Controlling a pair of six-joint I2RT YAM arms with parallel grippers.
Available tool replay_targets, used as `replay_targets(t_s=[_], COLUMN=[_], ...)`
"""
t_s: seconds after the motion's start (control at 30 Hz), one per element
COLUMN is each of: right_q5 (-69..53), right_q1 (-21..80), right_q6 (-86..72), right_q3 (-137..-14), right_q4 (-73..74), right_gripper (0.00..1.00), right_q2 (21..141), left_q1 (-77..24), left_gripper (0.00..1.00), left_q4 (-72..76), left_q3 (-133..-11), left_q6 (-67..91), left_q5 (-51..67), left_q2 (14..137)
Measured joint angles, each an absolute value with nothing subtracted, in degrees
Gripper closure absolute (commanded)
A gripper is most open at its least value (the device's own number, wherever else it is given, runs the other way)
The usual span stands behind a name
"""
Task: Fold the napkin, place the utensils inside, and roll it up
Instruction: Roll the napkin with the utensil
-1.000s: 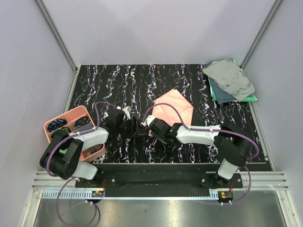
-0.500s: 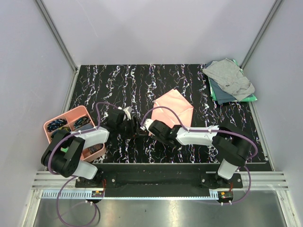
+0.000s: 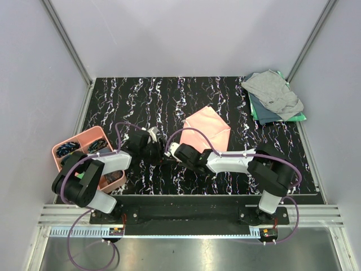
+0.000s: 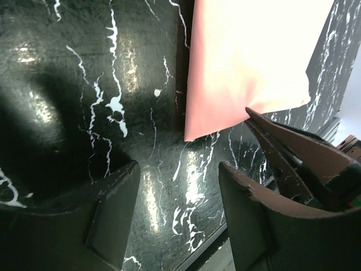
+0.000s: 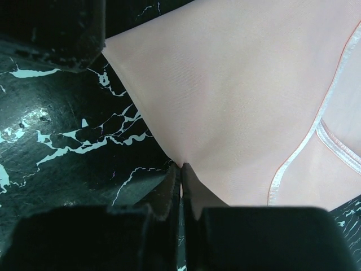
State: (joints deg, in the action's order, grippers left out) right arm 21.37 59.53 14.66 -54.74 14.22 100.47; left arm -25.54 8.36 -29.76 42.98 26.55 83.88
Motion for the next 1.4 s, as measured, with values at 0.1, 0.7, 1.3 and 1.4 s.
replay_targets(t_s=[0.1,0.7,1.3,1.4], right_q5=[21.3,16.4,16.4,16.4], right_q1=[59.5,59.5,59.5,59.5], right_q6=[14.8,14.2,13.6,13.5], right_q3=[-54.7,-54.5,-54.0,-54.0], right_q4=[14.2,15.4,15.3,15.3], right_gripper=[1.00,1.00,1.00,1.00], right_q2=[100.5,98.4,96.0,96.0], left_q1=[-25.6,-28.9,-29.0,-29.0], left_gripper=[0.39,0.43,0.54,0.56], left_q4=[10.0,14.9,21.4,23.8], left_q3=[-29.8,-30.0,-27.5,-27.5], left_q6=[44.1,48.1,53.3,54.5], left_q5=[27.2,28.0,27.9,28.6], left_q2=[84.8,88.4,88.9,90.5])
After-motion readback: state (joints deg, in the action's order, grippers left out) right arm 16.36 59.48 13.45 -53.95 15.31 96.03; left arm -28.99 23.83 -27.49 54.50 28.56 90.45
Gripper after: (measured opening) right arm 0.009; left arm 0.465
